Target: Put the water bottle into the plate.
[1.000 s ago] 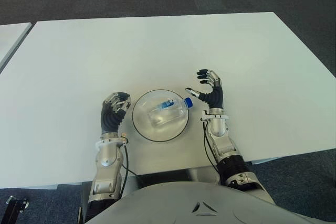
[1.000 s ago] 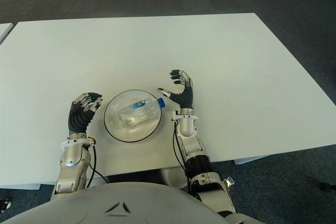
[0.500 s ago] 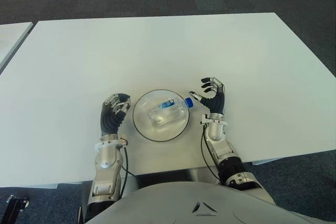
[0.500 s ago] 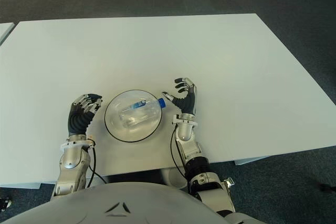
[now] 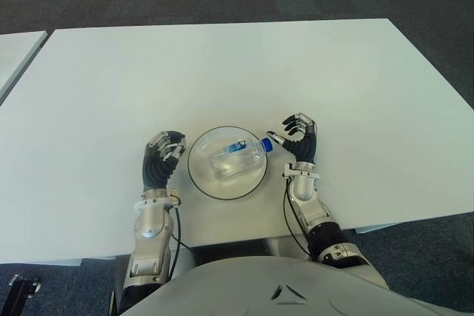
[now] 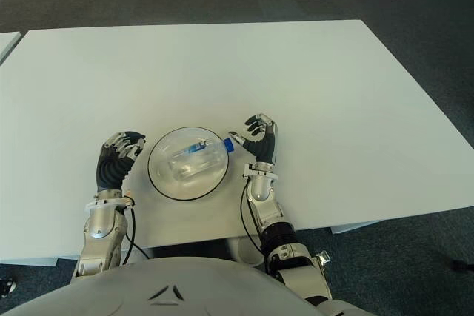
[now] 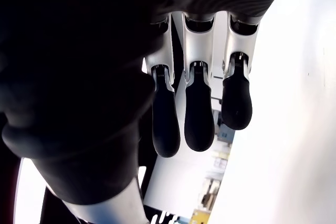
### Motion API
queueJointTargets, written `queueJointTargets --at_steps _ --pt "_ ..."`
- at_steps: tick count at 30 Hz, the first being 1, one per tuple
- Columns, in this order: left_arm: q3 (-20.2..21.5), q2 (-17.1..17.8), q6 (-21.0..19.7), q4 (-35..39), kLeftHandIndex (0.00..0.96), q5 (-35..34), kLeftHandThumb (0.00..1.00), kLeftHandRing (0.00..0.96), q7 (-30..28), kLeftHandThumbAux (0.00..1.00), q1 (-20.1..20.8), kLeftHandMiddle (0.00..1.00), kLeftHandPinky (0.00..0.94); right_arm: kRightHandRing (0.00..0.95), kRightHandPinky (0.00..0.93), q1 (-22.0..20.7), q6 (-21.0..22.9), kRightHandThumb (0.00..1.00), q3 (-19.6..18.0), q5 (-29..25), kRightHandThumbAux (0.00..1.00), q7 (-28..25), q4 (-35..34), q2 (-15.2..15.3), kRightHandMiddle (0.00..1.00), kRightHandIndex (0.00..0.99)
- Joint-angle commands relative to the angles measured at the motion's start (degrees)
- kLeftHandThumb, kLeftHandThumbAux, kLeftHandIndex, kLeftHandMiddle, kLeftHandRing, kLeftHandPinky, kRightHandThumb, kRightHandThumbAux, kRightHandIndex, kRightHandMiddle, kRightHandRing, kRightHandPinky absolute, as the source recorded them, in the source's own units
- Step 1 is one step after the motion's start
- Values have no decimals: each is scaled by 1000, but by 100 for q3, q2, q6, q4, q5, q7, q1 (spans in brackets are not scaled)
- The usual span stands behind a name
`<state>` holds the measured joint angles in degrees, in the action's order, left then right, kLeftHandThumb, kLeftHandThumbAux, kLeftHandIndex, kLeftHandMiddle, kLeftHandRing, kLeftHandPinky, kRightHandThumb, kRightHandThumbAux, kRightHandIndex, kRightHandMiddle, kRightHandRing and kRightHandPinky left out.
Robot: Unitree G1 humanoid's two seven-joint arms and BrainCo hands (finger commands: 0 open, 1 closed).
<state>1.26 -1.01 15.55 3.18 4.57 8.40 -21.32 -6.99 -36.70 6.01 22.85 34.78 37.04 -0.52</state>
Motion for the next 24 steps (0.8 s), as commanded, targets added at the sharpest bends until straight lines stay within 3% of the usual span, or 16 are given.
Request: queueJointTargets --at_steps 1,12,13,16,19,24 --pt "3 66 14 -246 418 -18 696 410 -128 720 51 424 406 623 650 133 24 108 23 -2 998 -50 163 48 593 552" --pt "74 78 323 -572 417 -99 695 416 -169 721 147 416 420 619 633 259 242 107 -5 -369 998 -610 79 18 598 558" --pt "81 75 336 -603 418 -115 696 418 -173 721 157 416 421 616 630 270 266 320 -14 -446 903 -707 62 4 598 512" --pt "93 78 340 -660 418 -169 696 420 -193 721 174 415 424 613 627 293 324 574 -37 -710 788 -1043 39 -44 599 458" --pt "100 88 371 -713 418 -187 695 422 -205 721 191 414 426 617 633 335 473 659 -54 -1001 750 -1489 -61 -65 604 440" --pt "115 105 476 -827 418 -194 694 426 -223 722 227 416 431 625 627 473 1275 695 -92 -1661 733 -2493 -501 -86 614 433"
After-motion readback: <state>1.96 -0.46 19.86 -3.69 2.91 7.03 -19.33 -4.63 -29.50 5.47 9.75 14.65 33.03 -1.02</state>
